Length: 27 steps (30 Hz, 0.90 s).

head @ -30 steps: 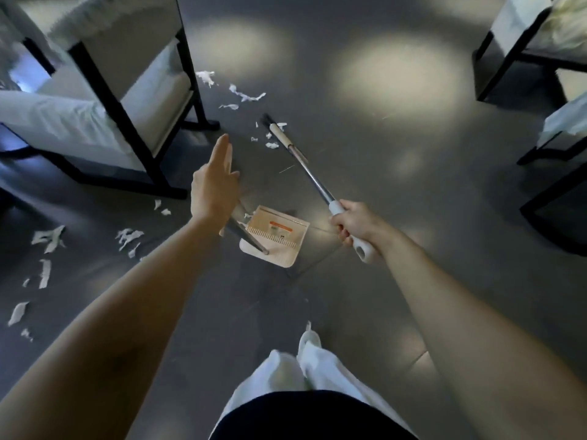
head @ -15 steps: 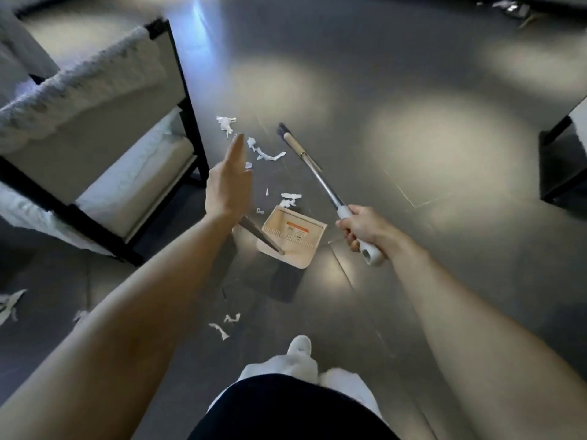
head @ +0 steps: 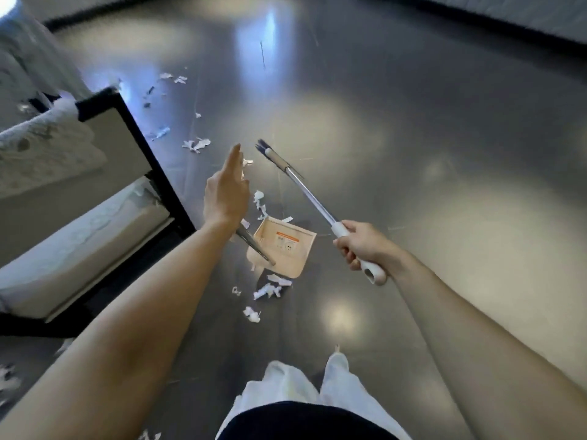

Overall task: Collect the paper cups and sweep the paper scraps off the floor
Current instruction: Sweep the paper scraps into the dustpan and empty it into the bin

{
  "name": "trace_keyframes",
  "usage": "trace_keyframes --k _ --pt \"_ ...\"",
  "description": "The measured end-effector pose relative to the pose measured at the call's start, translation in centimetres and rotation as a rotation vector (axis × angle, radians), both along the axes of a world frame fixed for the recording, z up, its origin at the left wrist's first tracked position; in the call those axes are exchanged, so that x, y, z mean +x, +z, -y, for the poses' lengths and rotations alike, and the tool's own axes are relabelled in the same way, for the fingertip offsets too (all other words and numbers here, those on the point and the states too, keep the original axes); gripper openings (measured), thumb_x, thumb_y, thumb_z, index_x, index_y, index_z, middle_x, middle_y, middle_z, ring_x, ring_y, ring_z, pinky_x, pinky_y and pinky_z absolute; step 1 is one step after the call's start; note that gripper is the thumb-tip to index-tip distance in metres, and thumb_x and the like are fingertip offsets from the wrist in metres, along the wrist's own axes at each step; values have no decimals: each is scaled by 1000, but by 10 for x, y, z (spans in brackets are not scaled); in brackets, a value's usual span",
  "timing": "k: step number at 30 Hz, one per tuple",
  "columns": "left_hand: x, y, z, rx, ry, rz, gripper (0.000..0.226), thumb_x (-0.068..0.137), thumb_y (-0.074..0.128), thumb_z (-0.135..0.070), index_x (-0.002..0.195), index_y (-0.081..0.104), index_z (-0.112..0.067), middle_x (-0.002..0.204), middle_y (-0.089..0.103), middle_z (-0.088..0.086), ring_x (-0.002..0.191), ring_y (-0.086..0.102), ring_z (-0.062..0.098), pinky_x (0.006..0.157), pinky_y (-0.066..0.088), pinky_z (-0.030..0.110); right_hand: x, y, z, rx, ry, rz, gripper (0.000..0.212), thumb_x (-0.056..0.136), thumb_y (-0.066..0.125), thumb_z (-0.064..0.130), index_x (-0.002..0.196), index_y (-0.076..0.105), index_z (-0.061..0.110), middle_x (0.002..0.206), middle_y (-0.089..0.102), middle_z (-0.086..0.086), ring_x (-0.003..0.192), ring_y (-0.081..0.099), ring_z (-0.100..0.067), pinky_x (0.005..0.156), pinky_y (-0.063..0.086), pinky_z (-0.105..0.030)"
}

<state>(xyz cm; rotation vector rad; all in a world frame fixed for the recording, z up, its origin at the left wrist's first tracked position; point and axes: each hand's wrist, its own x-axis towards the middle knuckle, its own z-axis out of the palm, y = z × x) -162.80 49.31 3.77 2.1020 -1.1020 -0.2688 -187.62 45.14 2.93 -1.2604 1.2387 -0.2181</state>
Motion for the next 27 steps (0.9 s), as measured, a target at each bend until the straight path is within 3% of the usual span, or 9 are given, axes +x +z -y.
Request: trace_keyframes --k 6,9,13,16,21,24,27 --pt "34 7 150 51 224 82 63 94 55 -16 148 27 -34 116 65 13 86 57 25 76 40 33 48 16 200 13 162 -21 18 92 44 -5 101 48 10 59 38 -5 29 33 -4 32 29 -13" --pt "64 0 233 52 296 88 63 94 56 -14 149 28 -28 124 63 14 104 61 33 89 44 39 86 9 299 27 246 -37 18 94 45 -3 107 51 8 60 39 -5 30 34 -4 31 31 -13" --pt "119 -11 362 40 313 57 63 95 53 -15 150 25 -27 141 51 4 119 55 28 98 41 34 146 4 438 43 284 -42 30 94 46 -4 122 52 2 61 40 -4 31 36 -3 31 32 -14" --pt "160 -4 449 19 329 -1 62 94 49 -17 150 25 -27 145 46 1 128 47 22 100 36 30 194 16 536 52 353 -33 21 94 46 -2 111 53 9 63 42 -5 36 38 -4 33 34 -15" --pt "234 14 580 60 391 60 64 95 52 -15 150 24 -28 138 54 6 116 58 29 97 43 36 272 21 684 53 425 -29 16 94 45 -1 103 53 9 66 44 -6 40 39 -6 35 36 -16" --pt "287 10 662 25 447 32 63 95 54 -14 150 26 -25 139 53 7 121 54 31 104 41 41 336 11 780 36 468 -33 16 94 45 0 104 54 8 65 45 -6 39 40 -6 35 36 -17" --pt "342 2 755 6 525 14 65 93 57 -13 149 29 -27 133 57 12 118 56 33 101 42 42 408 -2 878 -7 534 -48 15 94 42 2 91 53 12 66 46 -7 42 40 -8 35 36 -18"
